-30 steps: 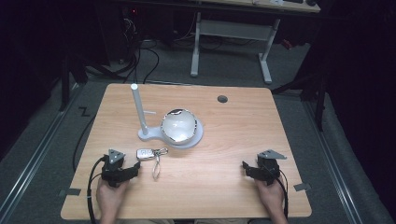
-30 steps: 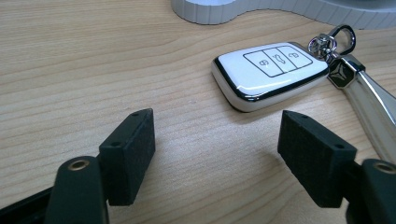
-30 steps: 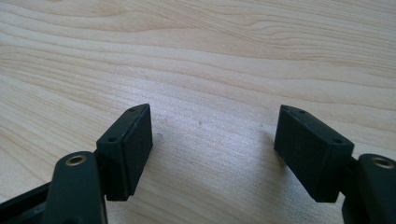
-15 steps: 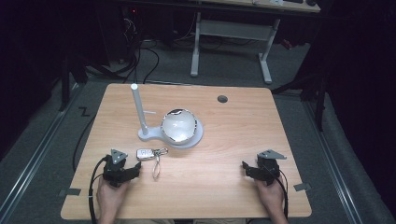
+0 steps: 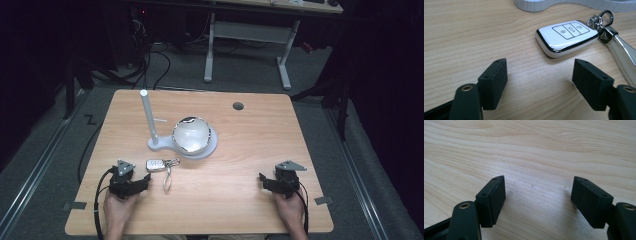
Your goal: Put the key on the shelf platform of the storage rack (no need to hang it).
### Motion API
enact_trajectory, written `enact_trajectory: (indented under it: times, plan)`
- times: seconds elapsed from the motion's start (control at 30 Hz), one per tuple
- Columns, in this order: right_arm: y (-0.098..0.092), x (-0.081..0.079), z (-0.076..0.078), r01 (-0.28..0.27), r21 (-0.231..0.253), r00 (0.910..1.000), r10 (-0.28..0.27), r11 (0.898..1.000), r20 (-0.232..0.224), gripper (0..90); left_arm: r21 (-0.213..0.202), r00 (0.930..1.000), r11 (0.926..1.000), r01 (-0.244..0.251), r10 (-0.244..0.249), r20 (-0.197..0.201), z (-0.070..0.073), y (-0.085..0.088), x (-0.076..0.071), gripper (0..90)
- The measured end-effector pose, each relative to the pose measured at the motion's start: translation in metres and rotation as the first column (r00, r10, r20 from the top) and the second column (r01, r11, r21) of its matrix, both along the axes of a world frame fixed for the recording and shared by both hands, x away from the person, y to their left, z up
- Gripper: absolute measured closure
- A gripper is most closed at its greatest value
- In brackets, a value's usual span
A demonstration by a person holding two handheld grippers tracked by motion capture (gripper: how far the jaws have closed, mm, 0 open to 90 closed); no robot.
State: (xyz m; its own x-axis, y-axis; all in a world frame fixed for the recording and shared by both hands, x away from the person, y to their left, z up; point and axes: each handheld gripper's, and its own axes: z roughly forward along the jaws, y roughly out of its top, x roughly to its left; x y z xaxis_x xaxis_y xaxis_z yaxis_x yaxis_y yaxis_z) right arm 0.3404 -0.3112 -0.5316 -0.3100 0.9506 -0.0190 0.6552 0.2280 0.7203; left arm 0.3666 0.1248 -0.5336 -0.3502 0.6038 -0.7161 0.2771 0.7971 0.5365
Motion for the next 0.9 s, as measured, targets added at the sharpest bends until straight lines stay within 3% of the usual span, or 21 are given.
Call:
enact_trajectory:
  times: [0.23,0.43,0.53,0.67,0.77,0.8,0.83,0.9]
  plan:
    - [0.0,0.0,0.0,-0.001,0.0,1.0,0.001,1.0,0.0,28.2,-0.047,1.0,0.9989,0.001,-0.001,-0.009,0.005,0.005,-0.004,34.9]
    - [0.0,0.0,0.0,-0.001,0.001,1.0,0.001,1.0,-0.001,28.1,-0.025,0.9997,0.9995,0.018,-0.018,-0.017,0.005,0.004,-0.009,36.4]
    - [0.0,0.0,0.0,-0.001,0.001,1.0,0.001,1.0,-0.001,28.2,-0.042,0.9999,0.9991,0.006,-0.007,-0.015,0.01,0.002,-0.013,37.8]
    - [0.0,0.0,0.0,-0.002,0.0,1.0,0.002,1.0,-0.001,28.1,-0.053,0.9995,0.9981,0.032,-0.032,0.002,0.018,-0.002,-0.02,38.5]
    - [0.0,0.0,0.0,-0.001,0.0,1.0,0.001,1.0,-0.001,28.1,-0.057,0.9988,0.9972,0.049,-0.049,-0.005,0.022,-0.008,-0.024,38.5]
    - [0.0,0.0,0.0,-0.002,0.0,1.0,0.002,1.0,-0.001,28.1,-0.037,0.9981,0.9975,0.06,-0.061,-0.005,0.022,-0.009,-0.024,38.6]
    - [0.0,0.0,0.0,-0.003,-0.001,1.0,0.003,1.0,-0.001,28.1,-0.055,0.998,0.9967,0.06,-0.061,-0.015,0.025,-0.014,-0.026,38.8]
    - [0.0,0.0,0.0,-0.003,-0.001,1.0,0.003,1.0,-0.001,28.1,-0.049,0.9971,0.9961,0.074,-0.075,-0.012,0.026,-0.017,-0.026,38.8]
